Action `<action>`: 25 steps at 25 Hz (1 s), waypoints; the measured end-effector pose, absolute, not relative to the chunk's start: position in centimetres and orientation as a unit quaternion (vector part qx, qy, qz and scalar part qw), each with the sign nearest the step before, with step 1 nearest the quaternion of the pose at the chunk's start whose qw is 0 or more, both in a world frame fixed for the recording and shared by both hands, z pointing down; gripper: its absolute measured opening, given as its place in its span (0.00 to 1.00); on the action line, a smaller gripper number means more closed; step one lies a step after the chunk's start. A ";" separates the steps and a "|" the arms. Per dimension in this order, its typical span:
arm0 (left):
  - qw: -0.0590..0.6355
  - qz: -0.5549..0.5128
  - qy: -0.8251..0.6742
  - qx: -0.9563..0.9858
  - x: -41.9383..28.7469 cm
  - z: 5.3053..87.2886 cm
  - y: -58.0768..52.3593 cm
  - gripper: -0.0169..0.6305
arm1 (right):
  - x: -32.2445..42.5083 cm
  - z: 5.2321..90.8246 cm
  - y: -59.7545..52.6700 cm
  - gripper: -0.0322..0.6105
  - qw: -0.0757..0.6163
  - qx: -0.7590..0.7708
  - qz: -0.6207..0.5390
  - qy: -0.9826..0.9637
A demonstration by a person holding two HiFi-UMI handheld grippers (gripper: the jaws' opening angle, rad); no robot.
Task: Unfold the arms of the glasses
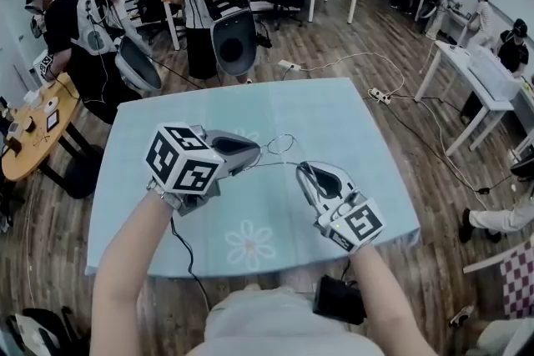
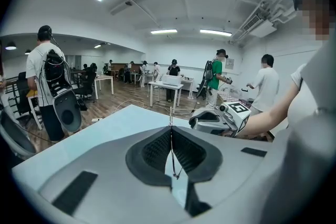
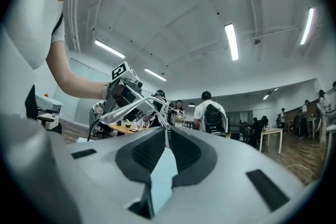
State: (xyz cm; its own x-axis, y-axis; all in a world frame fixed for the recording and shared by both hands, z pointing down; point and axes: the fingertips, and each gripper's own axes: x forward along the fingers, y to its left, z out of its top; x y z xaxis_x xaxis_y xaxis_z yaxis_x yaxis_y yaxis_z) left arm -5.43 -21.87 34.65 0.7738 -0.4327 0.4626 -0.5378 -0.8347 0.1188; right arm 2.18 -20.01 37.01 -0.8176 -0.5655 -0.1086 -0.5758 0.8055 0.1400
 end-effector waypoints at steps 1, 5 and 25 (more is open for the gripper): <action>0.126 0.213 -0.262 0.933 -5.5 34.7 -22.0 0.04 | 2.2 37.0 -19.8 0.11 0.034 -0.299 0.081 0.950; 0.131 0.216 -0.271 0.929 -5.5 34.7 -22.7 0.04 | 2.2 36.9 -18.8 0.11 0.046 -0.292 0.073 0.953; 0.182 0.178 -0.255 0.933 -5.4 34.2 -23.6 0.04 | 2.9 35.6 -16.0 0.11 0.179 -0.242 -0.057 0.952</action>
